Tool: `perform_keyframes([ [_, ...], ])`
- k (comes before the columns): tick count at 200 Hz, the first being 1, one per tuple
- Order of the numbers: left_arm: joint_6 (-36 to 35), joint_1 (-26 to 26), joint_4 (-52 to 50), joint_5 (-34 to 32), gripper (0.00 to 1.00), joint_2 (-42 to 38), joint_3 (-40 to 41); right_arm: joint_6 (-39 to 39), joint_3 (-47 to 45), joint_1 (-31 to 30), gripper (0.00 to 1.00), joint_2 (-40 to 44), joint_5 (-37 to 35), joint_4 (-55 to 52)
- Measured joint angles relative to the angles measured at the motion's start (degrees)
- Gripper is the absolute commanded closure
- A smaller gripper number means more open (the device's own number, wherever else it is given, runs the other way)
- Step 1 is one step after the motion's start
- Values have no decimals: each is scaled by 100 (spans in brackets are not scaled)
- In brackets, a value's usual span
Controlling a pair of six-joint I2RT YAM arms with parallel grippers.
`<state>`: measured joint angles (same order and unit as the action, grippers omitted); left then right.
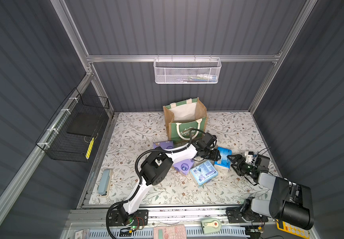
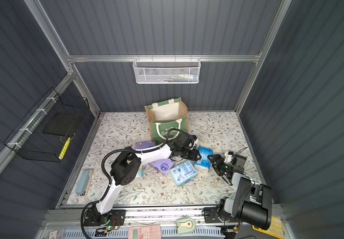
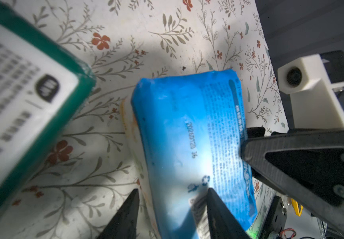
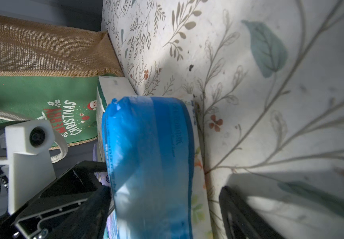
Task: Put tissues into the canvas bag
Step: Pick up the pack of facial tissues from the center of the board.
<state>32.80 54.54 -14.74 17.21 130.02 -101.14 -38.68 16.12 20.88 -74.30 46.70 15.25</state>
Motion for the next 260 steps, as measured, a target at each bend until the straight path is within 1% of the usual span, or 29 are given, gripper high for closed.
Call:
perform_keyframes([
  [58,50,-107,-70,-2,48,9,2,-186,-2,-282,18,-354,55,444],
  [101,52,-109,-68,0,47,74,2,-444,-74,-400,25,-492,103,929],
  [159,83,-146,-63,0,46,76,2,-916,-162,-533,36,-444,195,1530],
  [192,109,-173,-26,70,44,76,11,-994,-151,-535,43,-201,210,1493],
  [212,138,-188,59,118,44,76,42,-951,-101,-540,46,-15,199,1287],
  [235,155,-190,107,153,43,76,50,-669,96,-595,53,199,127,769],
  [260,157,-205,149,188,41,72,50,-350,345,-658,57,323,11,208],
])
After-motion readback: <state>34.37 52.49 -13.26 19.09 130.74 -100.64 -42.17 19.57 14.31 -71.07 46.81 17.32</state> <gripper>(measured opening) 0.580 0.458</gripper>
